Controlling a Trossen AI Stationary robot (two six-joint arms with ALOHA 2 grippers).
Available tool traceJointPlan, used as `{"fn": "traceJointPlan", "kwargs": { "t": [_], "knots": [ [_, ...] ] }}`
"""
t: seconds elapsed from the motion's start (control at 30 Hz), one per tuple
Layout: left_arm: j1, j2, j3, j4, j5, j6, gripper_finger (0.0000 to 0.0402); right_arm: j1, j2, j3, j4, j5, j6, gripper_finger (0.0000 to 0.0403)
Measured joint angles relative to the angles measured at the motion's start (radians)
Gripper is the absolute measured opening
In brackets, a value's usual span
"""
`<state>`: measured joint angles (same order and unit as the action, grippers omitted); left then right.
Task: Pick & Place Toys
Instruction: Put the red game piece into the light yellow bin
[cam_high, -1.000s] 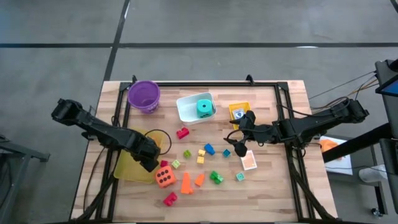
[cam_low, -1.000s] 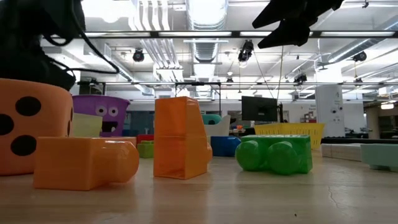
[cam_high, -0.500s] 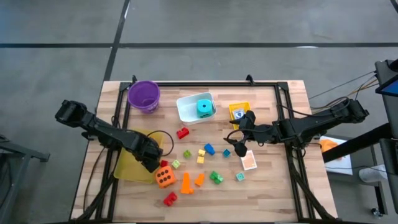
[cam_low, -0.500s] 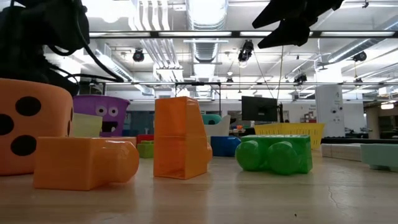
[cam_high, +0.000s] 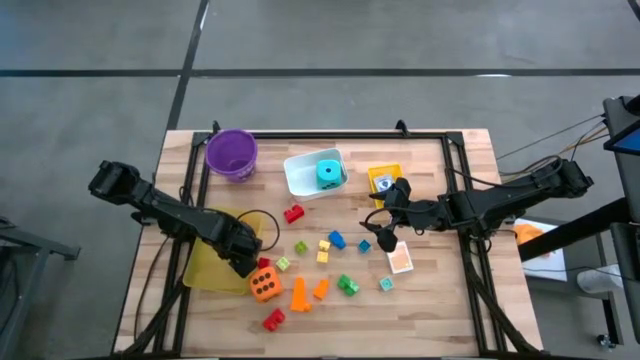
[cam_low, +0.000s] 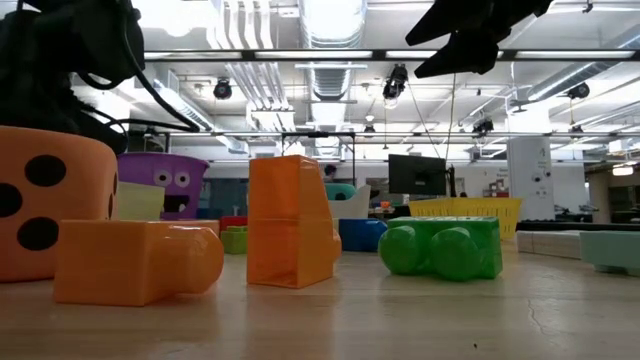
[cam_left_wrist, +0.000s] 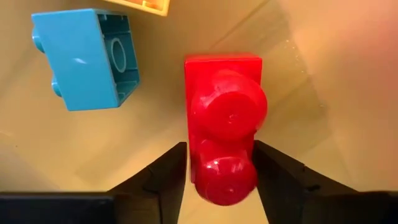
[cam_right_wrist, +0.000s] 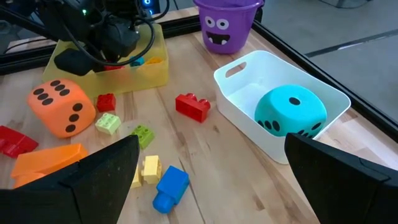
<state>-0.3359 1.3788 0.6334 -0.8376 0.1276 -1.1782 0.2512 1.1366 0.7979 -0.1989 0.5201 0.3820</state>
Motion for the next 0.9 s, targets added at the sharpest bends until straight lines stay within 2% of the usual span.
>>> {"fn": "traceJointPlan", "kwargs": {
  "t": [0.2, 0.9],
  "knots": [
    [0.000, 0.000, 0.000, 0.004, 0.007, 0.000, 0.0199, 0.000, 0.000, 0.000, 0.000, -0.002, 0.000, 0.0399],
    [0.045, -0.017, 0.002, -0.011, 0.075, 0.082, 0.0203, 0.000, 0.000, 0.000, 0.000, -0.004, 0.000, 0.0399]
  ]
}}
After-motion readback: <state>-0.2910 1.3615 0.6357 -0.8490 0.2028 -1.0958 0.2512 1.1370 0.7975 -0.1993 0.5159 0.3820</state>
